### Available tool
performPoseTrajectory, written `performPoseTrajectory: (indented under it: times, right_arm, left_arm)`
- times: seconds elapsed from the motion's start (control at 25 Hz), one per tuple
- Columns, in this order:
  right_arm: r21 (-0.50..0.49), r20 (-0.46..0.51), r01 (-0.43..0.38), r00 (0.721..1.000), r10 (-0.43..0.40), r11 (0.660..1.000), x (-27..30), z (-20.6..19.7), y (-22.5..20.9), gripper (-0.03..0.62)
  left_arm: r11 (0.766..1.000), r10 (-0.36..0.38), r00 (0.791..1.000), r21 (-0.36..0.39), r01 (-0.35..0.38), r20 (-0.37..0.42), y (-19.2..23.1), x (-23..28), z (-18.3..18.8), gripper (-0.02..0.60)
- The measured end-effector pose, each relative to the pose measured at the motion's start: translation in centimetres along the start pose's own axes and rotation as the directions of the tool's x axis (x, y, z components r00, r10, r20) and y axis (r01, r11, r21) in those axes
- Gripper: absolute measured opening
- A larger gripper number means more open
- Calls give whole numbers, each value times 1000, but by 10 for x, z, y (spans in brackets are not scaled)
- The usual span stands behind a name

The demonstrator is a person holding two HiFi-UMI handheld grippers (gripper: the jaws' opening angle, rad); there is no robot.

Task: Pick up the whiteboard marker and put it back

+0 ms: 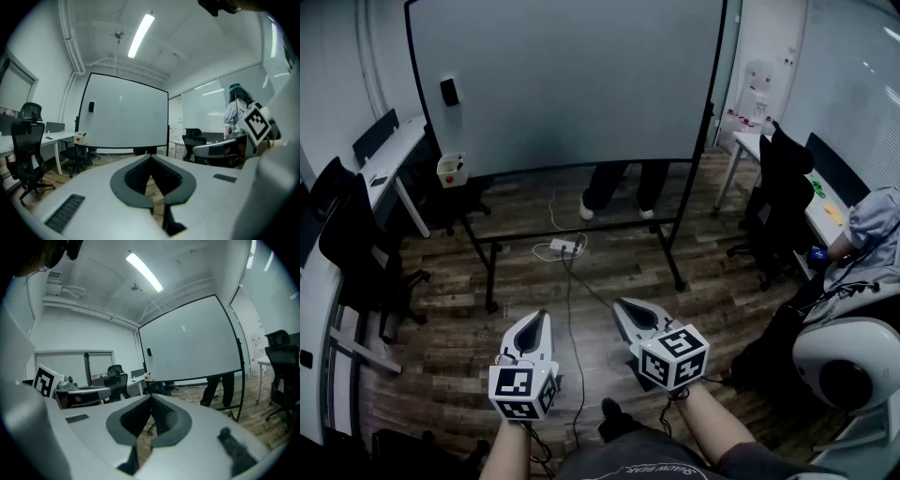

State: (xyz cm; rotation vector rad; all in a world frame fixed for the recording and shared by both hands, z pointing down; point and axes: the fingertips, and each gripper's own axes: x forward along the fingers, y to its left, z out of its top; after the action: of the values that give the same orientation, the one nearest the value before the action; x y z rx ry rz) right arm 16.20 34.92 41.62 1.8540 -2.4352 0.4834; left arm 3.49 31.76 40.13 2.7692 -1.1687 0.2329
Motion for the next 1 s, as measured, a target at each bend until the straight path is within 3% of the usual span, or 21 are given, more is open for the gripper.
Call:
performPoseTrajectory:
  times: [0.2, 0.56, 0.76, 1.0]
  right_arm:
    - [-4, -11, -8, 1000, 8, 1000, 37, 7, -25, 23]
    - [26, -49, -2, 999, 3, 1000, 58, 3, -61, 23]
    - [57, -5, 0, 1000, 0, 998, 69, 4, -87, 25]
    - [55, -19, -62, 998, 63, 997, 102, 3, -100, 25]
  left_arm:
    - [999, 10, 1000, -52, -9, 26, 16, 42, 14, 14]
    - [997, 25, 999, -72, -27, -25, 29, 80, 4, 14]
    - [995, 13, 999, -102, -16, -32, 30, 100, -4, 14]
    - [989, 91, 995, -112, -94, -31, 50, 110, -5, 14]
